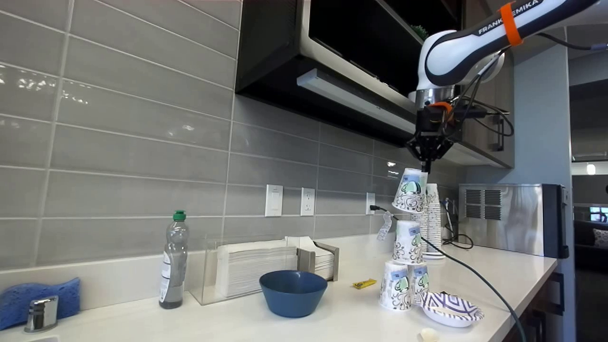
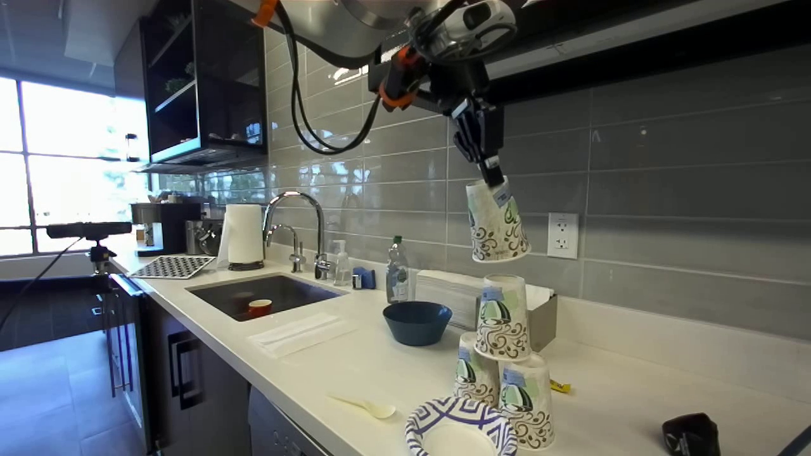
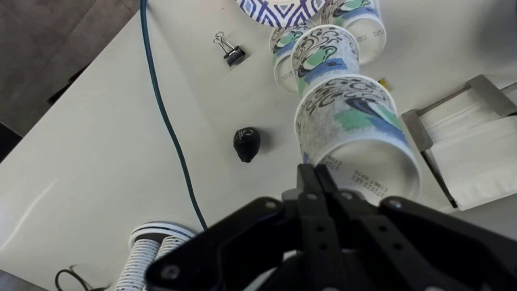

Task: Pick up the second paper cup from the left and put it on the two cups to the right, pick up the paper cup furthest to the left and put it on the paper cup above two paper cups

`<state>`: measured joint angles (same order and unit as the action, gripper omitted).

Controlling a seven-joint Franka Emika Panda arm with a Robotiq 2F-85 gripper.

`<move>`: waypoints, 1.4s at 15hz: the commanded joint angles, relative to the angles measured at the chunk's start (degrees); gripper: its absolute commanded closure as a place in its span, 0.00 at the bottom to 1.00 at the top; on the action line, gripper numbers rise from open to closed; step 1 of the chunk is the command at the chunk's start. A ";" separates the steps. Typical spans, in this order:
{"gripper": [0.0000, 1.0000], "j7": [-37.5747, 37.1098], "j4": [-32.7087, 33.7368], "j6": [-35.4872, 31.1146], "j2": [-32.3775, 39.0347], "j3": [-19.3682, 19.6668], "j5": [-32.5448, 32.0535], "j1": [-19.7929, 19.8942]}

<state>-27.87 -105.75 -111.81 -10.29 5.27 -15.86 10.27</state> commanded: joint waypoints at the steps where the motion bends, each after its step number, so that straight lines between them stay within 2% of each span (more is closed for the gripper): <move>1: 1.00 1.12 4.44 3.28 3.49 0.89 1.56 0.19; 10: 1.00 2.18 8.43 7.67 6.91 2.11 4.22 -0.21; 21: 1.00 2.43 10.18 6.54 9.91 2.80 4.98 -0.16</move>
<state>-26.85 -98.25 -105.90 -2.15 7.32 -12.36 10.27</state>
